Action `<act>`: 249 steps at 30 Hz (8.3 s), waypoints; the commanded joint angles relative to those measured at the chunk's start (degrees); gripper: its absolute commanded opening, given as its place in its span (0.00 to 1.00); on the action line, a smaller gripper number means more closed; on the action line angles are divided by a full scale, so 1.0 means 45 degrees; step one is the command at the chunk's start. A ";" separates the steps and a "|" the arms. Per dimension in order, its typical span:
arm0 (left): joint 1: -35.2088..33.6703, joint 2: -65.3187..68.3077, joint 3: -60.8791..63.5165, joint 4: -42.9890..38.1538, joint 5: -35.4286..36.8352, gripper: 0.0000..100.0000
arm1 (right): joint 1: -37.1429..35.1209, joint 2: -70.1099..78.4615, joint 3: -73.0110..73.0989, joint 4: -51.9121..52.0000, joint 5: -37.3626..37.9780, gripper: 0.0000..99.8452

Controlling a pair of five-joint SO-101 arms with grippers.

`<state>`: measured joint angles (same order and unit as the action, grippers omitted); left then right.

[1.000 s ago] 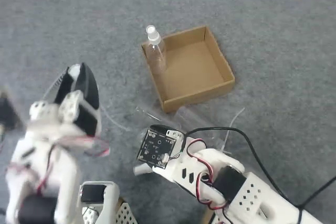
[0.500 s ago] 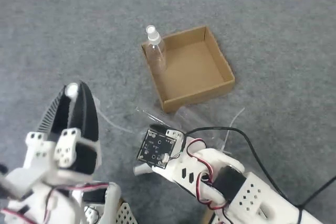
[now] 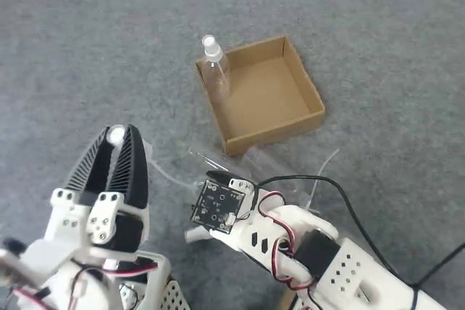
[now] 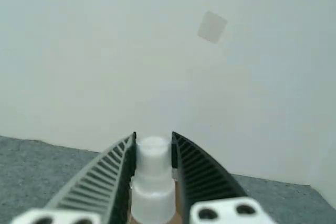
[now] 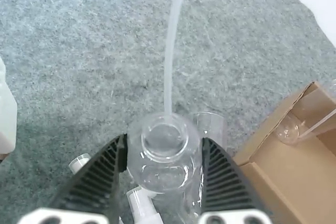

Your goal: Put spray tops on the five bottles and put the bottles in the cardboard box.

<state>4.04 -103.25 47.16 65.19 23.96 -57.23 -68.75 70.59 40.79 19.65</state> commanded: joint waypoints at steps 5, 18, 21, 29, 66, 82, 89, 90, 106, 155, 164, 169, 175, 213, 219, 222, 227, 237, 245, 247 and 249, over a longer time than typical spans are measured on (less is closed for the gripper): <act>0.0078 -0.0234 -0.0010 -0.0274 -0.0176 0.01 | 0.0244 -0.0244 -0.0156 -0.0283 -0.0098 0.02; 0.1915 -0.0254 0.0811 -0.0020 -0.0957 0.01 | 0.0264 -0.0264 -0.0195 -0.0283 -0.0117 0.02; 0.1915 -0.0274 0.0830 0.0020 -0.0977 0.01 | 0.0557 -0.0264 -0.0234 -0.0283 -0.0156 0.02; 0.1934 -0.0274 0.1006 0.0215 -0.1035 0.01 | 0.0791 -0.0283 -0.0234 -0.0518 -0.0527 0.02; 0.3497 -0.0254 0.2569 0.0274 -0.2813 0.01 | 0.1260 -0.0244 -0.0215 -0.0557 -0.0567 0.02; 0.3516 -0.0274 0.3917 0.0352 -0.2462 0.01 | 0.1280 -0.0264 -0.0215 -0.0557 -0.0176 0.02; 0.3516 -0.0274 0.3937 0.0410 -0.2462 0.01 | 0.1280 -0.0264 -0.0215 -0.0557 -0.0098 0.02; 0.3497 -0.0274 0.3956 0.0430 -0.2462 0.01 | 0.1280 -0.0264 -0.0215 -0.0557 -0.0098 0.02; 0.3497 -0.0274 0.4425 0.0332 -0.2481 0.01 | 0.1280 -0.0283 -0.0215 -0.0557 -0.0039 0.02; 0.3477 -0.0274 0.4757 0.0430 -0.3048 0.20 | 0.1338 -0.0166 0.0137 -0.1260 -0.0137 0.02; 0.3458 -0.0274 0.4034 0.0527 -0.3028 0.21 | 0.1338 -0.0166 0.0137 -0.1260 -0.0137 0.02; 0.3028 -0.0274 0.3585 0.0527 -0.2989 0.21 | 0.1338 -0.0186 0.0137 -0.1260 -0.0137 0.02; 0.1074 -0.0274 0.3487 0.0039 -0.2032 0.22 | 0.1338 -0.0205 0.0137 -0.1260 -0.0137 0.02; 0.0840 -0.0274 0.4015 0.0430 -0.2833 0.22 | 0.2100 -0.0283 0.0059 -0.1455 -0.0781 0.02; 0.0840 -0.0274 0.3292 0.0410 -0.2090 0.22 | 0.2100 -0.0283 0.0059 -0.1455 -0.0781 0.02; 0.0801 -0.0274 0.2784 0.0234 -0.2090 0.21 | 0.2100 -0.0283 0.0039 -0.1455 -0.0781 0.02; -0.0742 -0.0274 0.2647 -0.0488 -0.2383 0.21 | 0.2100 -0.0303 0.0039 -0.1455 -0.0781 0.02; -0.4396 -0.0274 0.3741 -0.0664 -0.2364 0.21 | 0.2042 -0.1846 0.0137 -0.0850 -0.0781 0.02; -0.5021 -0.0274 0.6847 -0.3048 -0.2325 0.21 | 0.2042 -0.4679 0.0156 0.0479 -0.0781 0.02; -0.5021 -0.0274 0.7590 -0.3692 -0.2305 0.21 | 0.2061 -0.5167 0.0156 0.0615 -0.0781 0.02; -0.5021 -0.0274 0.8176 -0.4142 -0.2305 0.21 | 0.2100 -0.5538 0.0156 0.0635 -0.0781 0.02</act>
<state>-18.29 -103.52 80.75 52.09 13.49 -48.97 -89.14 72.00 43.25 16.57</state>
